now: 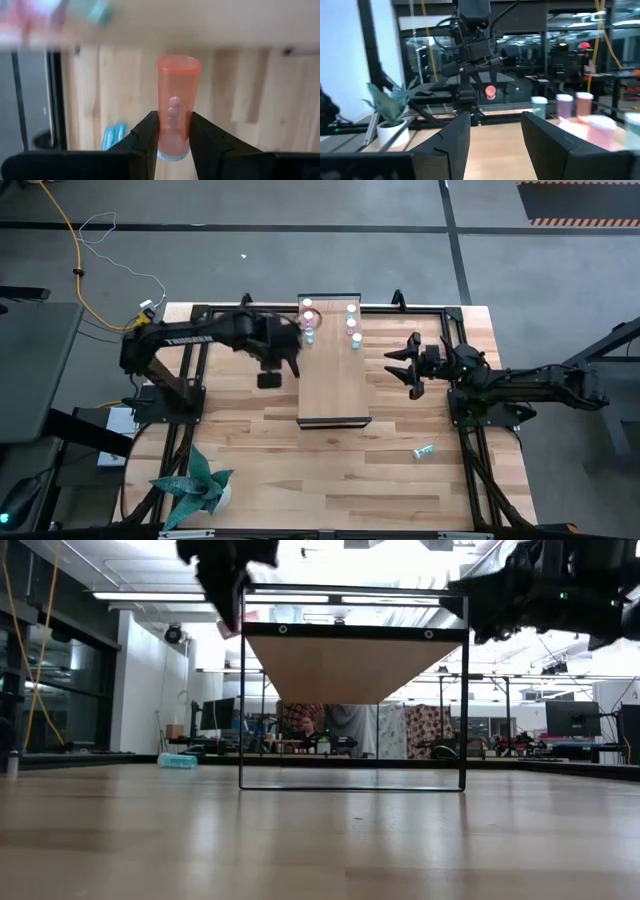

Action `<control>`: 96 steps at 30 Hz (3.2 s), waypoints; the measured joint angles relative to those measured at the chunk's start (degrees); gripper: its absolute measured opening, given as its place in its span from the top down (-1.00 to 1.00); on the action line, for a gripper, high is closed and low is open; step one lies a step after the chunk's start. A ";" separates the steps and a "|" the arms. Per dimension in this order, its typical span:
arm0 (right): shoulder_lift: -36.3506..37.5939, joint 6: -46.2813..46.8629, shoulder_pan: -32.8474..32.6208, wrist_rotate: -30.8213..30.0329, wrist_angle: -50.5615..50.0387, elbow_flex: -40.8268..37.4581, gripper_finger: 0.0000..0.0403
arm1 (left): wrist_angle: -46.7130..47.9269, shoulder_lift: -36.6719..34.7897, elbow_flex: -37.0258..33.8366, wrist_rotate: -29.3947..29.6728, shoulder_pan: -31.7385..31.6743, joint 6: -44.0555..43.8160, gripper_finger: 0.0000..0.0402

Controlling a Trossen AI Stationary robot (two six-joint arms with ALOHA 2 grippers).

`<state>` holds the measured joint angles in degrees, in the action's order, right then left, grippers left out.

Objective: Pick and place medicine bottles onto shelf by color
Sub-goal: Put the transparent orange pill bottle on the shelf

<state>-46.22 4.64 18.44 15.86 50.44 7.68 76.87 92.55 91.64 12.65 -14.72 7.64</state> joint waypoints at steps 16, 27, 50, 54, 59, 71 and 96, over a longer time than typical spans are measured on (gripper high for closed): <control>-15.81 -14.03 -10.03 -9.33 -12.99 15.05 0.16 | -1.77 19.97 23.37 3.40 6.51 3.48 0.58; -26.95 -15.23 -9.99 -10.12 -9.98 21.94 0.16 | -8.79 20.62 23.72 2.98 5.61 3.50 0.57; -34.56 -15.67 -10.25 -12.42 1.83 22.73 0.17 | -10.82 20.62 23.66 -0.40 5.68 3.47 0.57; -34.56 -15.67 -10.25 -12.42 2.14 22.73 0.24 | -10.83 20.62 23.66 -0.32 5.67 3.47 0.57; -34.56 -15.36 -10.23 -12.42 2.14 22.71 0.40 | -10.83 20.62 23.66 -0.27 5.28 3.26 0.57; -34.51 -15.62 -10.24 -11.89 2.12 22.69 0.55 | -10.76 20.62 23.64 -0.03 5.31 3.01 0.57; -28.93 -18.83 -9.77 -12.88 -9.06 22.48 0.55 | -6.82 15.19 22.14 -0.05 3.11 -3.30 -0.02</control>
<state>-75.15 -14.19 8.67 2.98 41.37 30.16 70.05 107.74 113.78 12.60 -11.61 4.34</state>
